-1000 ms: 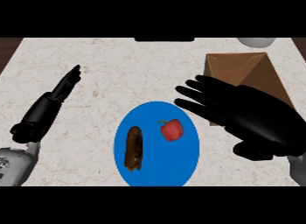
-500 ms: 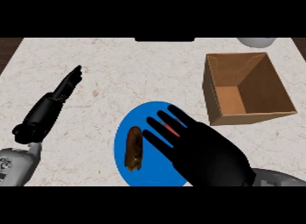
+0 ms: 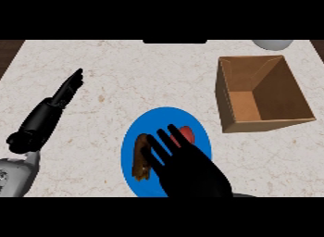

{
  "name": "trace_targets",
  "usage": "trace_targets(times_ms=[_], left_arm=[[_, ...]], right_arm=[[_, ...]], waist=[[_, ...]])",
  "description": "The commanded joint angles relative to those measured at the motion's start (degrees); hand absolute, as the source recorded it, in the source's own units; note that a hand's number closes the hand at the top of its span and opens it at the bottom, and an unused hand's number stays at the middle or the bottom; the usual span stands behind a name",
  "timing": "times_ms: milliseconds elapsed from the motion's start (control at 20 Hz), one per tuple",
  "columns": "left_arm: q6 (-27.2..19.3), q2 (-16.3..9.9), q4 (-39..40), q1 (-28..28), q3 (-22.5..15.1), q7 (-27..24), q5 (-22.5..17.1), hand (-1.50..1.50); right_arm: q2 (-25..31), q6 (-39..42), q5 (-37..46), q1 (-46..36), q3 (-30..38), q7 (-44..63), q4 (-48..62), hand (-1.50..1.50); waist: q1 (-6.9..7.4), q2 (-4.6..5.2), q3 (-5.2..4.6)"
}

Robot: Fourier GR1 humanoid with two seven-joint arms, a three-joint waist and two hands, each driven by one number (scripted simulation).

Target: Pick the bell pepper from the plate and place it in the cardboard box

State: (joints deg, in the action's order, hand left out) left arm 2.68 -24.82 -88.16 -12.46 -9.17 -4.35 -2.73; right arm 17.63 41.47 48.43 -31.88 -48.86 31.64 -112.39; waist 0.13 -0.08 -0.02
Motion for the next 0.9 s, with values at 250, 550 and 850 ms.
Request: trace_targets(times_ms=[250, 550, 850], left_arm=[[1.33, 3.35, -2.97, -0.73, 0.73, 4.08, 2.49, 0.00], [3.46, 4.39, 1.88, 0.20, 3.61, -1.90, 4.72, 0.00], [8.48, 2.31, -0.32, 0.45, 7.57, 0.02, 1.30, 0.00]], right_arm=[[-4.59, -1.42, 9.41, -0.31, 2.22, -3.79, 6.64, -1.50], [-5.19, -1.77, 15.27, 0.89, 3.36, -8.59, 9.68, -1.50], [-7.61, -6.19, 21.51, 3.47, 1.40, -9.61, 16.00, -1.50]], waist=[[0.13, 0.03, 0.03], [-0.05, 0.06, 0.01], [0.12, 0.03, 0.02]])
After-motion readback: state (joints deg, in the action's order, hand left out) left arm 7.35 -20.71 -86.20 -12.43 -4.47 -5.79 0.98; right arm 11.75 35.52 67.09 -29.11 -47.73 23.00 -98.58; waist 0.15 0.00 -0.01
